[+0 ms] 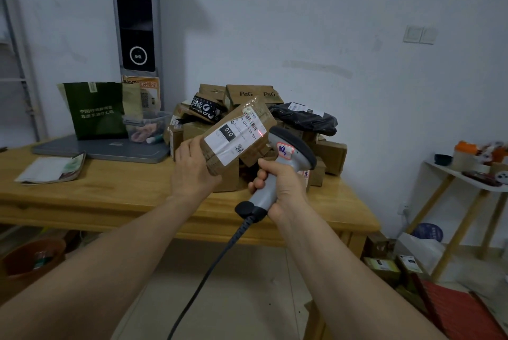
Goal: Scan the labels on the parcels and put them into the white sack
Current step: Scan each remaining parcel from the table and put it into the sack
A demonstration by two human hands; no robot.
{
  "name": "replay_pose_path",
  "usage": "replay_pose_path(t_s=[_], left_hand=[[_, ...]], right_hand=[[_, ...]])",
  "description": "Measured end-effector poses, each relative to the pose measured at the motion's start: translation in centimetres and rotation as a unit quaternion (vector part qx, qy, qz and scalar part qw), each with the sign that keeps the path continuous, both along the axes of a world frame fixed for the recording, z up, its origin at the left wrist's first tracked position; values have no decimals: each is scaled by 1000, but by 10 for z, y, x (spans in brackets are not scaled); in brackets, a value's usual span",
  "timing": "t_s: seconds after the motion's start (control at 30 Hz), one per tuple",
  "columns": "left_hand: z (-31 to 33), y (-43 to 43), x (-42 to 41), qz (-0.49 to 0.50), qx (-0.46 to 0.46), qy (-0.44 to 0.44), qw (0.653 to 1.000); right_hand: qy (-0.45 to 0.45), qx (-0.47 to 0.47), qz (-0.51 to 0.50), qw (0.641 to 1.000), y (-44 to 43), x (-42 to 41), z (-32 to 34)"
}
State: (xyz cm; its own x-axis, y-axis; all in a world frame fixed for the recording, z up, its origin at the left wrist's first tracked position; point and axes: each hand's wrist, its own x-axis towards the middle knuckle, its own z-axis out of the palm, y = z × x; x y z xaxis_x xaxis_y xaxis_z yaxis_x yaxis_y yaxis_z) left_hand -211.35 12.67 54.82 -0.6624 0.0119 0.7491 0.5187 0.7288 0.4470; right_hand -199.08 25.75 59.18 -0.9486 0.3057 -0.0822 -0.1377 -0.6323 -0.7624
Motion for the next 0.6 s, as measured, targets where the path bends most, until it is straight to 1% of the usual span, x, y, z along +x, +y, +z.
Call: replay_pose_path(t_s=[0.17, 0.3, 0.47, 0.53, 0.6], left_hand=[[-2, -15, -1, 9, 21, -18, 1000], [-10, -43, -2, 35, 59, -34, 997], [-33, -101, 11, 109, 118, -89, 983], [-51, -133, 21, 147, 128, -119, 974], [-72, -170, 34, 169, 157, -149, 962]], right_hand=[[-2, 3, 7, 1000, -10, -2, -2], [-10, 21, 39, 999, -28, -5, -5], [-52, 14, 115, 992, -69, -17, -19], [-71, 12, 154, 985, -90, -23, -30], [-93, 11, 191, 977, -113, -28, -43]])
